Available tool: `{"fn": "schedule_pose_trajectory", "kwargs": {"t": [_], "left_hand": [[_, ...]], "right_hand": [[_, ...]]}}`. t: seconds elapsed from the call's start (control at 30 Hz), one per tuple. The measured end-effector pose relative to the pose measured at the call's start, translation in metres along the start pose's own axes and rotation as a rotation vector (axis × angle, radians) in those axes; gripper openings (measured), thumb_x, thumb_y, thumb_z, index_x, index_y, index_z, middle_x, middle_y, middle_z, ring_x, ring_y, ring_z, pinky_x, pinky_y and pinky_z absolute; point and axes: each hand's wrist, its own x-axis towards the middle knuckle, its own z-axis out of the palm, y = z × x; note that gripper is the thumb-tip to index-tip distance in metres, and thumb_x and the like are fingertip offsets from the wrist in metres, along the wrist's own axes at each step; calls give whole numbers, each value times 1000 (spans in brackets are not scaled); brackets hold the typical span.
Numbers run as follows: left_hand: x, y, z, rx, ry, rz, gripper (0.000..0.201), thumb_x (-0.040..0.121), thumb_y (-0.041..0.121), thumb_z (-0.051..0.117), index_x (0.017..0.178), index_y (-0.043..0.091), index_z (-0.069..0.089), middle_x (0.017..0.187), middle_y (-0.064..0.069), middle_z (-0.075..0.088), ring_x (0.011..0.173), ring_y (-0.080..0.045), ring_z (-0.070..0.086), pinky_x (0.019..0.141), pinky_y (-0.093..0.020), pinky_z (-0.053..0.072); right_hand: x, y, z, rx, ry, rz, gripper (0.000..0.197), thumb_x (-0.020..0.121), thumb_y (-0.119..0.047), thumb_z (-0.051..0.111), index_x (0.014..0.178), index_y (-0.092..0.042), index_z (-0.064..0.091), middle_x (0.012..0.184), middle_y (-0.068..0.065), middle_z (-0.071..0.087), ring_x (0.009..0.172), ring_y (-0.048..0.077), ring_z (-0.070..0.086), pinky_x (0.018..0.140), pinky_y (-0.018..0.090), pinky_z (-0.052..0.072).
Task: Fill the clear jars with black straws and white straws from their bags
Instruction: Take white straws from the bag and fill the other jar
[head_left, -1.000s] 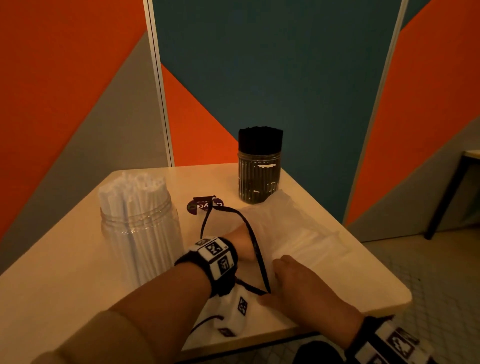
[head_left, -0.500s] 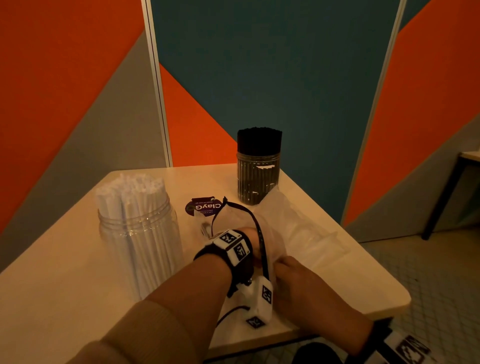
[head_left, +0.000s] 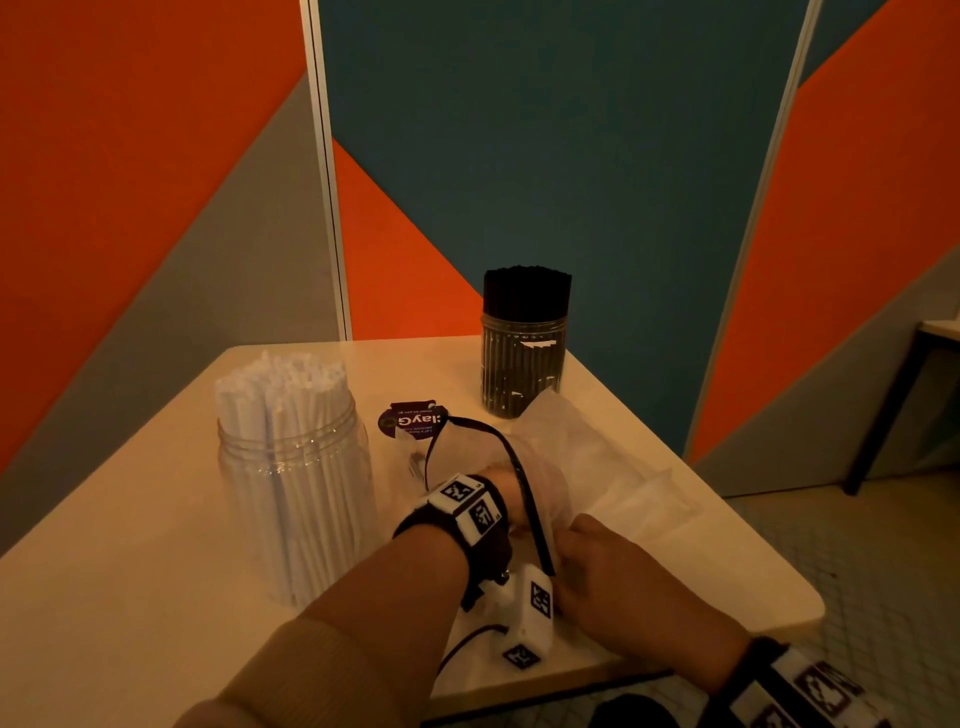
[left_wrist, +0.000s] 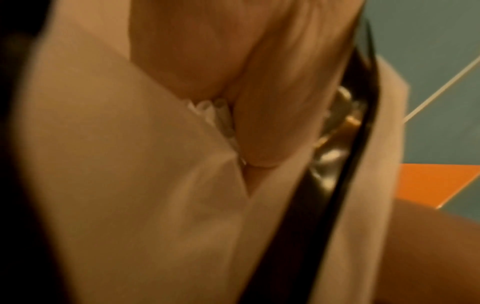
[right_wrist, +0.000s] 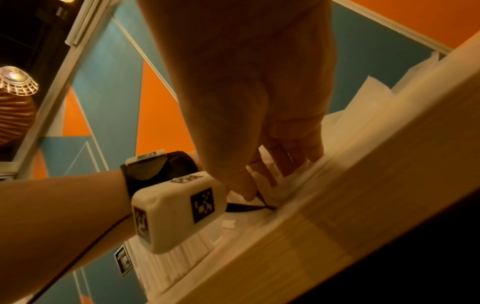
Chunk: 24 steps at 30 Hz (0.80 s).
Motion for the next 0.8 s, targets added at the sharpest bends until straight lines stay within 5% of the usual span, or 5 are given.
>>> {"fn": "schedule_pose_trajectory", "kwargs": {"t": [0.1, 0.2, 0.33, 0.6, 0.8], "left_hand": [[-4, 1, 1, -290, 32, 11, 58, 100, 20, 54, 151, 7, 31, 159, -11, 28, 145, -26, 30, 113, -33, 27], [-31, -1, 12, -613, 215, 86, 35, 94, 16, 61, 126, 1, 61, 122, -16, 65, 110, -31, 63, 89, -37, 50], [-72, -20, 29, -991, 187, 285, 14, 100, 13, 51, 108, 11, 61, 65, -2, 48, 52, -13, 41, 47, -27, 33], [-160, -93, 45, -1033, 177, 306, 8, 101, 26, 53, 94, 22, 54, 63, 4, 42, 50, -9, 32, 46, -25, 28], [-191, -123, 62, -1089, 102, 303, 18, 100, 21, 56, 103, 4, 54, 64, 1, 40, 51, -12, 30, 45, -22, 27]], "right_hand": [[2, -1, -2, -21, -17, 19, 15, 93, -50, 55, 99, -36, 52, 99, -13, 45, 85, 10, 54, 75, 23, 43], [6, -2, -3, -71, -37, 42, 15, 93, -49, 54, 95, -34, 52, 98, -10, 46, 86, 16, 57, 78, 30, 48], [10, -4, -3, -166, -36, 39, 20, 95, -46, 52, 81, -35, 43, 92, -10, 42, 77, 13, 49, 71, 27, 39], [22, -9, -9, -290, 25, 118, 35, 98, -54, 47, 70, -32, 49, 84, -10, 52, 76, 8, 53, 71, 25, 44], [28, -9, -6, -213, 31, 239, 30, 99, -53, 45, 82, -31, 56, 82, -11, 59, 75, 7, 56, 66, 23, 46]]}}
